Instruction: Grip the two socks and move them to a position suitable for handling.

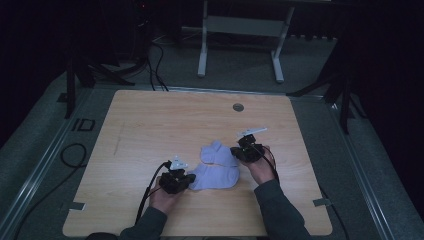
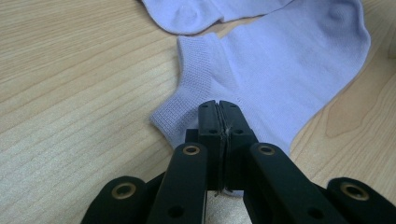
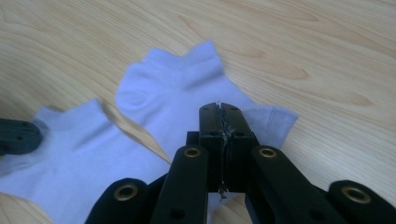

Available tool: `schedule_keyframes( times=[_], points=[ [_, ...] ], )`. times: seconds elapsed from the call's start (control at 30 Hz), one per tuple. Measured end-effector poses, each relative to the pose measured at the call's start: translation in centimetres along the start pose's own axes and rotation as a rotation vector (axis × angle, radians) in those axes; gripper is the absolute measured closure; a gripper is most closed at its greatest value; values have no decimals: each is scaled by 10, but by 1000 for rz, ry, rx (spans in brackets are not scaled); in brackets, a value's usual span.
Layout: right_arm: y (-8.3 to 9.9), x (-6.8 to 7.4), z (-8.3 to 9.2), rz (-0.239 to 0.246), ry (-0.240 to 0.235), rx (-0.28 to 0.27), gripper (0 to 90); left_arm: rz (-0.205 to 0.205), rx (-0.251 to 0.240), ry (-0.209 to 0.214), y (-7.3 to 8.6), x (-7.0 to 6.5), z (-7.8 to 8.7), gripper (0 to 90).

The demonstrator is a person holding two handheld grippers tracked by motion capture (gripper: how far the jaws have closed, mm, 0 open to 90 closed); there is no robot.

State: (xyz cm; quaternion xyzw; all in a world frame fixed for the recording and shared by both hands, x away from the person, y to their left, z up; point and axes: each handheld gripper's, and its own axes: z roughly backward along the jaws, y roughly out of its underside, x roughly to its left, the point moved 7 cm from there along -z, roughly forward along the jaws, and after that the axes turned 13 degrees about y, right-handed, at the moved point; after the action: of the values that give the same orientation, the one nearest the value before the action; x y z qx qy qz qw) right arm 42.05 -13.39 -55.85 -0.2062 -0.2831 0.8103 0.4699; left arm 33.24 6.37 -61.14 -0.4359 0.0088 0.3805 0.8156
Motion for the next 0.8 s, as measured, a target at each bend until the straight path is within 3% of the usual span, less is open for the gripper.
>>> schedule_keyframes(
  times=[0.8],
  points=[
    [21,-28,-13,-32,46,49,877,-3,-1,-3,-1,-1,-1,884]
  ],
)
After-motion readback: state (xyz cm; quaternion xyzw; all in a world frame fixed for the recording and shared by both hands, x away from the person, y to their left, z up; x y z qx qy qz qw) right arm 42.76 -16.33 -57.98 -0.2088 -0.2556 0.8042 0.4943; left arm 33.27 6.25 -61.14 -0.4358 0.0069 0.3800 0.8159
